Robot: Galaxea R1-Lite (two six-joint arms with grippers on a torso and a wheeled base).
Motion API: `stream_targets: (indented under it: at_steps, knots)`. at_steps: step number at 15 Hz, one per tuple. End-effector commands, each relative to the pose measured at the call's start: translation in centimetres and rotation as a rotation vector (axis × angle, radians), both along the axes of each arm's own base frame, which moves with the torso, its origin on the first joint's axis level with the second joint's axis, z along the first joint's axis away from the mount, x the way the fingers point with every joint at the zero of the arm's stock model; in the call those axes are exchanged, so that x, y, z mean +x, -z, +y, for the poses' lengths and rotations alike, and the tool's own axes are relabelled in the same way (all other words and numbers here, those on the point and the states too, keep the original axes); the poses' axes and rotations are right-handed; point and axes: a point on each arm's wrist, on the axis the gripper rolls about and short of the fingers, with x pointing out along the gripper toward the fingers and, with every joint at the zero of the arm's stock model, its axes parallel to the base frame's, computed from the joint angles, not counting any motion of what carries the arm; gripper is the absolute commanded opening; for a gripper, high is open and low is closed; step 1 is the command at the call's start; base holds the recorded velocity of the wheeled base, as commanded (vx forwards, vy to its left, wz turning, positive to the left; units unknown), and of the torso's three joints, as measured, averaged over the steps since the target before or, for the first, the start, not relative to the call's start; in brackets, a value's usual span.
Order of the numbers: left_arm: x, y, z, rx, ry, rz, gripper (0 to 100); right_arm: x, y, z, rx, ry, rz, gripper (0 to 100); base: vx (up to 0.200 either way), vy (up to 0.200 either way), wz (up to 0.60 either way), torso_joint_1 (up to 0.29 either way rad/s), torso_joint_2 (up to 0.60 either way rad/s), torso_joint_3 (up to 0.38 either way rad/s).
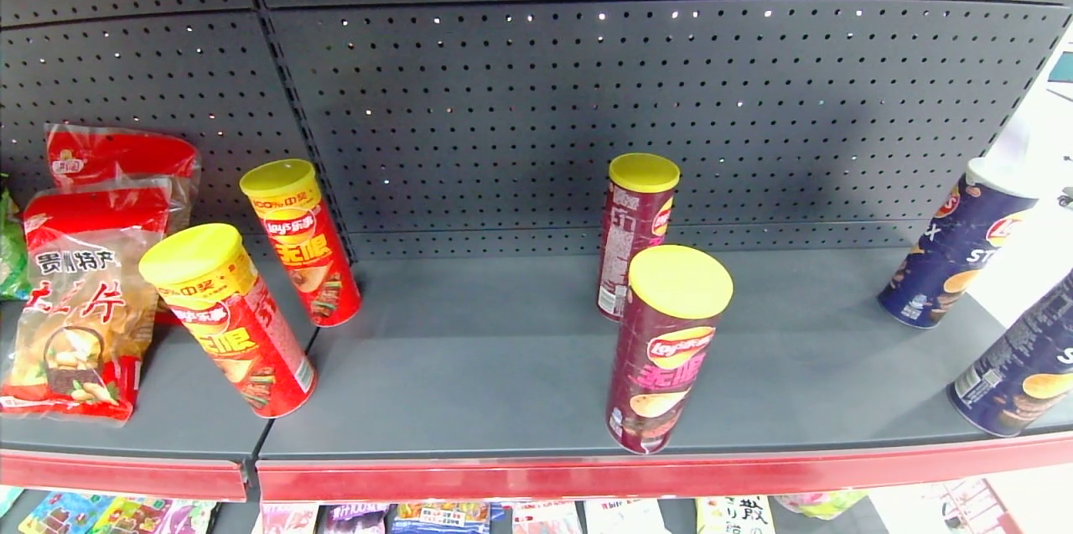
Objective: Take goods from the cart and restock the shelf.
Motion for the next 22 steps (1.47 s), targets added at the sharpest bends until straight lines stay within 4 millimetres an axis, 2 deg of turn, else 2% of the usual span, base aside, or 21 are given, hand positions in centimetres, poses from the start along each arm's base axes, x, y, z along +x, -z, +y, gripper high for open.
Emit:
stream_targets:
  at_steps: [1, 5, 8, 12, 22]
  knots:
    - [0.01, -0.01, 0.00, 0.000, -0.001, 0.001, 100, -0.01, 0.00, 0.00, 0.000, -0.001, -0.002, 100, -0.200, 0.000, 0.00, -0.002, 0.00, 0.007]
    - [0.01, -0.01, 0.00, 0.001, -0.001, 0.001, 100, -0.01, 0.00, 0.00, 0.000, -0.001, -0.002, 100, -0.200, 0.000, 0.00, 0.006, 0.00, -0.001]
    - [0.02, -0.01, 0.00, 0.001, 0.001, 0.001, 100, -0.01, 0.00, 0.00, 0.000, -0.001, -0.002, 100, 0.000, 0.000, 0.00, 0.000, 0.00, 0.000]
    - [0.02, -0.01, 0.00, 0.001, 0.001, 0.001, 100, -0.01, 0.00, 0.00, 0.000, -0.001, -0.002, 100, 0.000, -0.200, 0.00, 0.008, 0.00, 0.002]
    - [0.02, -0.01, 0.00, 0.001, 0.001, 0.001, 100, -0.01, 0.00, 0.00, 0.000, -0.001, -0.002, 100, 0.000, 0.000, 0.00, 0.000, 0.00, 0.000]
